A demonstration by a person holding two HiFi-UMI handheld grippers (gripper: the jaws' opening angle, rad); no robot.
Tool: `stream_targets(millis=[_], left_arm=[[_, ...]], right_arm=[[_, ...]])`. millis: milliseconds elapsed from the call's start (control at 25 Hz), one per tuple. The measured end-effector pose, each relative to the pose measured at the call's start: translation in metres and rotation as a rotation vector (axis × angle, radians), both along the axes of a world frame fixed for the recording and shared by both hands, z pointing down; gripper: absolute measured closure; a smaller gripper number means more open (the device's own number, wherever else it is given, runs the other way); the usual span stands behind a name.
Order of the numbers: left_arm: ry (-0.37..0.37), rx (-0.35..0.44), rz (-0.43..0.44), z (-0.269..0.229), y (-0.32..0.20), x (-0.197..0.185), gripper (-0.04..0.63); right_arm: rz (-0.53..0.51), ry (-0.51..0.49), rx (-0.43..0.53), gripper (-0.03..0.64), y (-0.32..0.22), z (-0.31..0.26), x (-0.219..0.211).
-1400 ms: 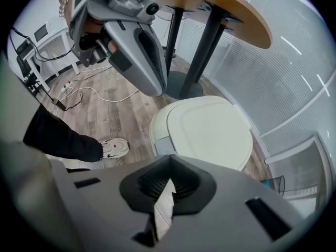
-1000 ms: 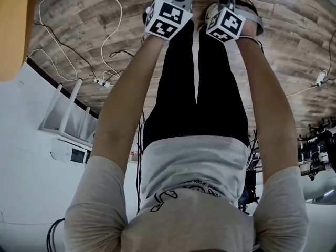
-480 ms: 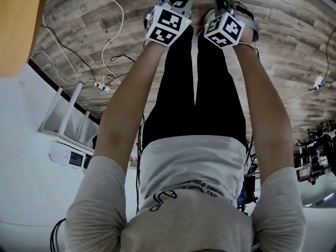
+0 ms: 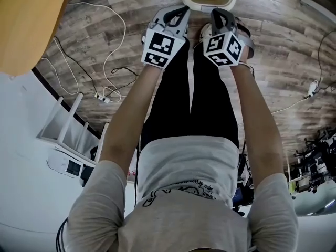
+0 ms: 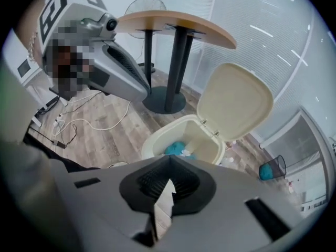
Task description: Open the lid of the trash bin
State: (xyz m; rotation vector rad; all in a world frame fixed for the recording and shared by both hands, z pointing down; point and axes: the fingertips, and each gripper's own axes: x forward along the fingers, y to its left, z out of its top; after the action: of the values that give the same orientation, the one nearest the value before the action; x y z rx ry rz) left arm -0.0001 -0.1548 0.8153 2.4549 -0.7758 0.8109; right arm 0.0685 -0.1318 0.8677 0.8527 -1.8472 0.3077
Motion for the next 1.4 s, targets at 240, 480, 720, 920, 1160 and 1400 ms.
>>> stream_targets(millis=[240, 480, 720, 920, 1160, 1400], left_arm=[[0.046, 0.045, -0.031, -0.056, -0.009, 0.005, 0.575], [0.103, 0.076, -0.103, -0.121, -0.015, 0.0, 0.575], [0.152, 0.124, -0.127, -0.187, -0.02, 0.002, 0.575], [0.178, 0.166, -0.089, -0.242, -0.022, 0.012, 0.575], [0.212, 0.216, -0.086, -0.315, -0.015, 0.01, 0.575], [0.257, 0.262, -0.097, -0.386, -0.008, 0.007, 0.575]], right_arm=[[0.076, -0.068, 0.062, 0.609, -0.017, -0.057, 0.011], [0.144, -0.135, 0.11, 0.609, -0.023, -0.12, 0.028], [0.202, -0.218, 0.152, 0.609, -0.03, -0.191, 0.04], [0.242, -0.296, 0.179, 0.609, -0.034, -0.248, 0.045], [0.23, -0.381, 0.24, 0.609, -0.029, -0.326, 0.037], [0.252, -0.459, 0.305, 0.609, -0.027, -0.403, 0.039]])
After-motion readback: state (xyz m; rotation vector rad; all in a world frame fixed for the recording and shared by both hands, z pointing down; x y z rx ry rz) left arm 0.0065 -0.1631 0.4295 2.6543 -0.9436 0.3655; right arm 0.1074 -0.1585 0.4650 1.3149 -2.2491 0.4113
